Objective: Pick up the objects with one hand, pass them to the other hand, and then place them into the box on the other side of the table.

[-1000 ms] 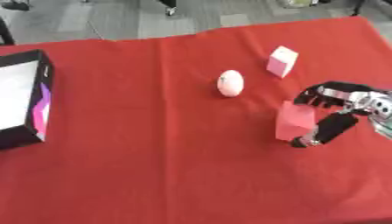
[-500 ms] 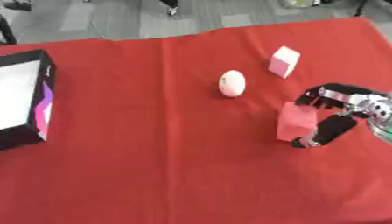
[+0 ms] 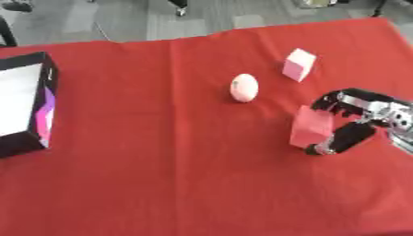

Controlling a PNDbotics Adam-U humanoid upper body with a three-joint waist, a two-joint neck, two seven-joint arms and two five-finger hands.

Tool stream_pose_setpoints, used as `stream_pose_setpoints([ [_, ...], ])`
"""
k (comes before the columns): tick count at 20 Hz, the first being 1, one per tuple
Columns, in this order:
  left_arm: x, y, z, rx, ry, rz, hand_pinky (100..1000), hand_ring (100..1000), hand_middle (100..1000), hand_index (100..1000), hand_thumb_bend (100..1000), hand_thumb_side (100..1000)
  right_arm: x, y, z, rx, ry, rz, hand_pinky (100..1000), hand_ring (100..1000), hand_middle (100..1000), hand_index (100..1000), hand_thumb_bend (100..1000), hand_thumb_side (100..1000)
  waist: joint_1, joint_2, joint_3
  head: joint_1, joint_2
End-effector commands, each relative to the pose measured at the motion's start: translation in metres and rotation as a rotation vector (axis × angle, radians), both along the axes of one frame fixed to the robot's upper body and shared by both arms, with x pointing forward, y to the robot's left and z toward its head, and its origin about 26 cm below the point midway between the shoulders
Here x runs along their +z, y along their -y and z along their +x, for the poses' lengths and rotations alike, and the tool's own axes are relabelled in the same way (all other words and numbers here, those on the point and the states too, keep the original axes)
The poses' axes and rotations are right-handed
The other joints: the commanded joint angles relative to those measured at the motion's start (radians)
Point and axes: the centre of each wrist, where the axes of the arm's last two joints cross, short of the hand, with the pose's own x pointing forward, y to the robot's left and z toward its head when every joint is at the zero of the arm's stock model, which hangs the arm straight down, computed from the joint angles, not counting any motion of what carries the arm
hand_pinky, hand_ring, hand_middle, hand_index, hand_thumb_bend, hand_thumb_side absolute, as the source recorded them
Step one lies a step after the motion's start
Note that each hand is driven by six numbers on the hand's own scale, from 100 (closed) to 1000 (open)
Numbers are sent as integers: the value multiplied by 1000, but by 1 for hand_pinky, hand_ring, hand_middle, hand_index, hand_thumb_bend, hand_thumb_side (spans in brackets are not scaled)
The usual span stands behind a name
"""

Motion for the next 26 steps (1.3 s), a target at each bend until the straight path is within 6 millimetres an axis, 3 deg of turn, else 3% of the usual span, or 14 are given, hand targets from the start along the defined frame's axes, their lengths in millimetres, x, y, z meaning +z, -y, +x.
stream_pose_setpoints([
  [1, 9, -4, 1, -6, 23, 17, 781, 736, 725, 786, 191, 826, 7, 0, 0, -8, 29, -4, 859, 844, 784, 877, 603, 198, 0, 5, -1, 2, -2],
  [19, 8, -2, 1, -17, 18, 23, 782, 739, 727, 786, 186, 832, 10, 3, 0, -41, 118, 28, 843, 839, 778, 873, 614, 203, -2, 7, 1, -2, 4],
  [26, 9, -2, 1, -17, 19, 23, 782, 740, 729, 786, 185, 834, 11, 4, 0, -48, 144, 36, 840, 838, 777, 873, 622, 206, -4, 7, 1, -51, 8],
])
